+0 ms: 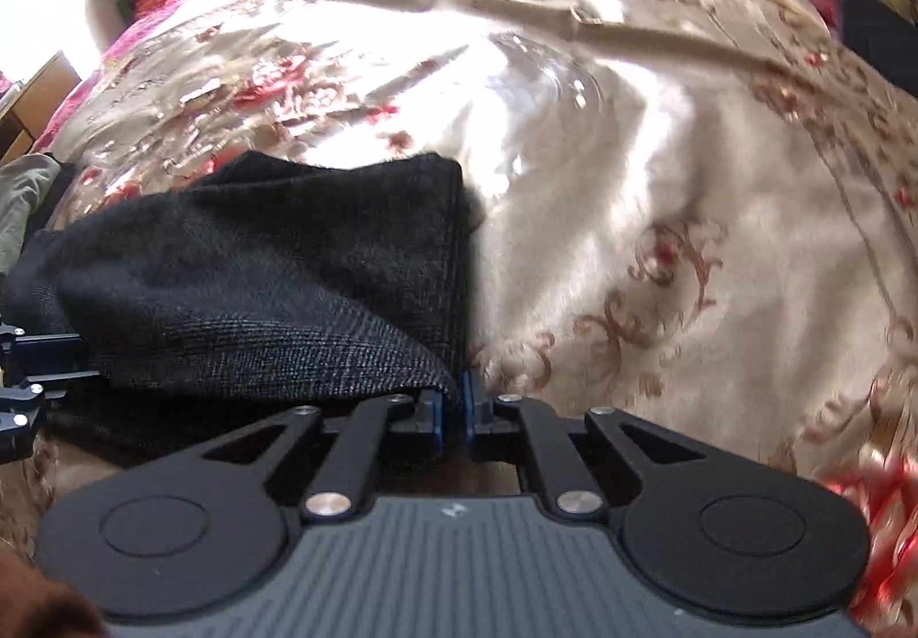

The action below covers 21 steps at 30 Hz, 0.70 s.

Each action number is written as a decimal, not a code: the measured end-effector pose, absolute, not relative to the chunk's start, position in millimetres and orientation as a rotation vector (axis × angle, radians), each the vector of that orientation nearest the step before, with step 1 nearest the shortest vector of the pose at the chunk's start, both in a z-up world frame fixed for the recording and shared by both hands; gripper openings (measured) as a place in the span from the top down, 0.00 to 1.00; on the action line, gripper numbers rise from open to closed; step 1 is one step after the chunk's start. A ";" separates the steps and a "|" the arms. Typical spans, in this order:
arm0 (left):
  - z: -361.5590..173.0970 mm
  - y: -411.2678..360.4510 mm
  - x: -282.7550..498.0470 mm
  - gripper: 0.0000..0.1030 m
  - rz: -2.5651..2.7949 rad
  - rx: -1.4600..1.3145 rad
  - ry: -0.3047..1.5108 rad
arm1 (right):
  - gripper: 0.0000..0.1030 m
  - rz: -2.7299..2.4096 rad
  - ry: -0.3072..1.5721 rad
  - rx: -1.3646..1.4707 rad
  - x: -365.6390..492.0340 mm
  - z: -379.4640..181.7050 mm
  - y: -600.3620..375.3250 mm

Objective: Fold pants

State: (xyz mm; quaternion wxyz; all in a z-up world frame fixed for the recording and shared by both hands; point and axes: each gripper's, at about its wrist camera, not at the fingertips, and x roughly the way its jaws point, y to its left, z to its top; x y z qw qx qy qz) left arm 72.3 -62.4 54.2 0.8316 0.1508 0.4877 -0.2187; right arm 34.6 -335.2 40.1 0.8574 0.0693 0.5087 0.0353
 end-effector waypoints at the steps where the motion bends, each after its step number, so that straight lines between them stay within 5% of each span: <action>1: 48.7 -62.2 70.4 0.51 -0.465 0.338 1.060 | 0.90 0.099 1.065 0.081 31.7 41.1 -329.0; 12: 68.0 -38.5 80.6 0.50 -0.409 0.313 0.958 | 0.69 0.161 0.998 0.096 61.1 87.0 -330.5; 16: 70.0 -20.1 82.3 0.50 -0.351 0.334 0.956 | 0.68 0.195 1.054 0.277 69.1 88.2 -347.7; 21: 69.6 16.7 80.6 0.50 -0.255 0.341 0.947 | 0.65 0.189 1.027 0.103 59.4 102.4 -338.0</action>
